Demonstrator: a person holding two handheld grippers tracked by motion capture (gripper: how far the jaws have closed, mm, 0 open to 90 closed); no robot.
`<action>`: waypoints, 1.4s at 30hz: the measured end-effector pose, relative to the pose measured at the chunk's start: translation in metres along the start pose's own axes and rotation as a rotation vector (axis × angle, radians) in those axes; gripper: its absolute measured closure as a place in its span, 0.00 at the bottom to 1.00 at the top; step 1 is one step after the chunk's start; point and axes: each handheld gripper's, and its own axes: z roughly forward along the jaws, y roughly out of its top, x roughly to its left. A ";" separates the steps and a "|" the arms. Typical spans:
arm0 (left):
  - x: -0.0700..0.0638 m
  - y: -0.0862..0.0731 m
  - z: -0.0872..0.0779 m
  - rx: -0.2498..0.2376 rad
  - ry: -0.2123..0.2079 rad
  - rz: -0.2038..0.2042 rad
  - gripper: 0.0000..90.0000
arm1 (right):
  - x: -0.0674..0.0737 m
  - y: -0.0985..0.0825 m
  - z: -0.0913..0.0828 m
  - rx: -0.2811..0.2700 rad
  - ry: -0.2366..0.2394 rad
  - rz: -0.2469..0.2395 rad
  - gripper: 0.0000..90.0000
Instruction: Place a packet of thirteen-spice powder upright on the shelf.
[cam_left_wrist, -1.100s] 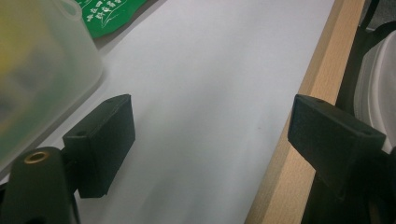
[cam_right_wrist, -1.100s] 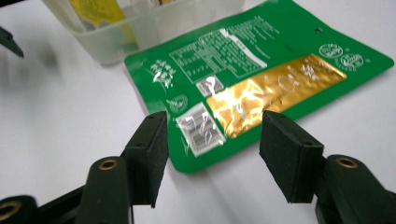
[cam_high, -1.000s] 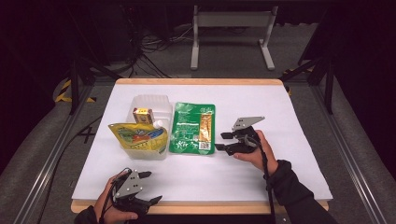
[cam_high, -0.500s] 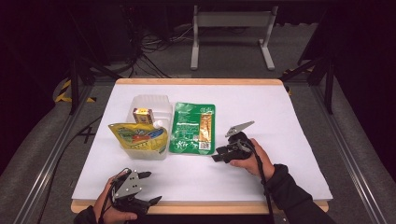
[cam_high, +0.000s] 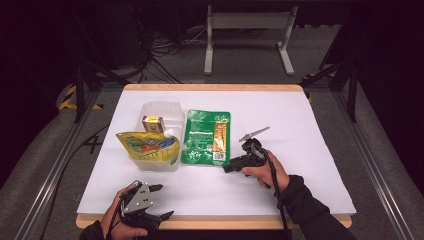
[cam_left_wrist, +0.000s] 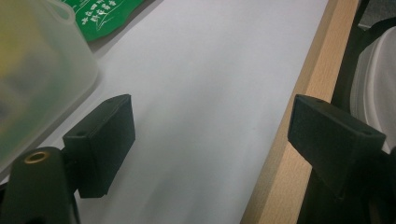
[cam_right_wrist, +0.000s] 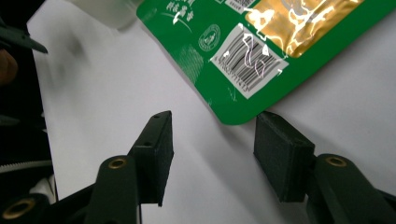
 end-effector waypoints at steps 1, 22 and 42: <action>0.000 0.000 0.000 0.001 -0.001 0.003 0.18 | -0.002 0.001 0.001 -0.014 0.014 0.016 0.48; -0.001 0.002 0.005 0.009 0.013 -0.028 0.18 | -0.022 -0.007 -0.008 -0.149 -0.021 0.110 0.98; -0.004 0.026 0.036 0.017 -0.022 -0.095 0.16 | 0.002 -0.085 -0.069 -0.100 -0.068 -0.037 0.97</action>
